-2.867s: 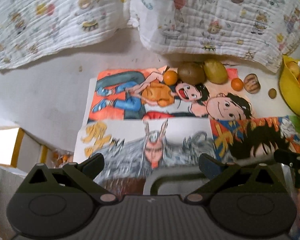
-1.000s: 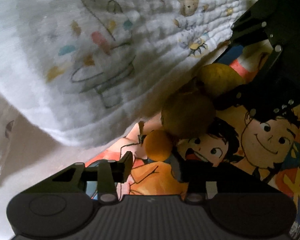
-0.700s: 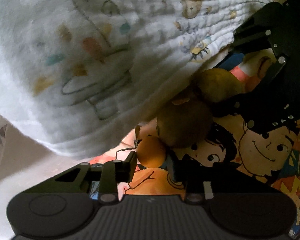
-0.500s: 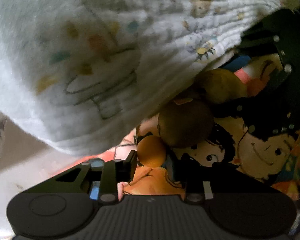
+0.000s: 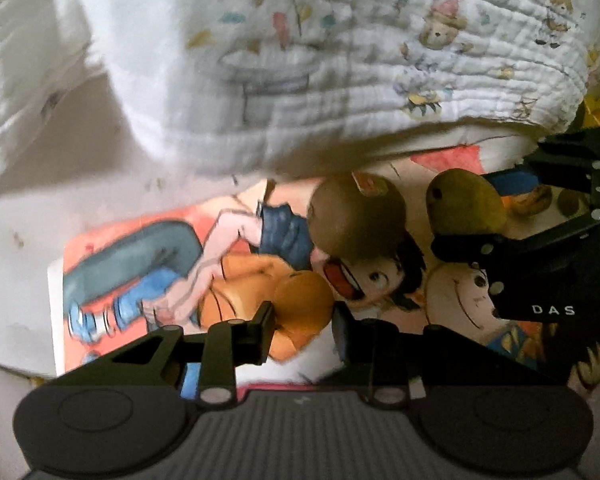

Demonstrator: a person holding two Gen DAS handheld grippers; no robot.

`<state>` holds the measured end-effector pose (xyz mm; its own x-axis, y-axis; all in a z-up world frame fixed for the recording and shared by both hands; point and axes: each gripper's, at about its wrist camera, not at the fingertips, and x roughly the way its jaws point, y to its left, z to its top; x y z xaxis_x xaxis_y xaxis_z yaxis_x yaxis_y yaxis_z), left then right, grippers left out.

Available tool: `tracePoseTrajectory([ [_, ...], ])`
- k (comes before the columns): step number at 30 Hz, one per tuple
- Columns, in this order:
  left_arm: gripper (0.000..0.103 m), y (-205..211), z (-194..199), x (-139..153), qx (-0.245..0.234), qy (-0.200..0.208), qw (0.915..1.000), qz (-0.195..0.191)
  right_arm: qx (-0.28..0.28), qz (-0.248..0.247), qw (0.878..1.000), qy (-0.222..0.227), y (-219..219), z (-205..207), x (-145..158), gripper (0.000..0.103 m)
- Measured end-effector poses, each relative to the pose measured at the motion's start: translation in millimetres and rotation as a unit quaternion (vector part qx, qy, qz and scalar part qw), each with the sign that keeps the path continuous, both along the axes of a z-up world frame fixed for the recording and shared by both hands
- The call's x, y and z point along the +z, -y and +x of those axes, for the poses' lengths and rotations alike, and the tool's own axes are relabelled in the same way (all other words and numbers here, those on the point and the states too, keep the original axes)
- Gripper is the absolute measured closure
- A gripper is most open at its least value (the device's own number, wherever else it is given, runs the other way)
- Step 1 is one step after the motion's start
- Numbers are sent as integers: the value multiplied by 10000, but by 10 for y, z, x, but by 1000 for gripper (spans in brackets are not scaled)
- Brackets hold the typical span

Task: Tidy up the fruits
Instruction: 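Grasp the small orange with the left tool while the right tool grasps the yellow pear, then carry the orange and pear over the tray with both tools and lower them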

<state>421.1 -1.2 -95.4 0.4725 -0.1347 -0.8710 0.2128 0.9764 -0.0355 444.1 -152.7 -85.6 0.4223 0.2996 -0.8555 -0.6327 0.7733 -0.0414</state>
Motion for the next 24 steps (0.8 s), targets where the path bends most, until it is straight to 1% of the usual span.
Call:
tracePoseTrajectory([
  [5,69,-53,-230,33,166,-36,9996,-247,-135,75,9999,-21,43,-274,79,48],
  [6,69,-100,-369,59,189,-33,9994,-284,-172,95,9998,-27,42,-335,99,48],
  [14,70,-189,-931,263,212,83,9985,-501,-254,158,9995,-29,91,-894,308,48],
  [18,70,-179,-1220,314,112,128,9988,-465,-230,110,9997,-48,105,-1158,374,48],
  [24,70,-230,-1660,387,63,81,9986,-526,-262,49,9996,-68,37,-1485,428,48],
])
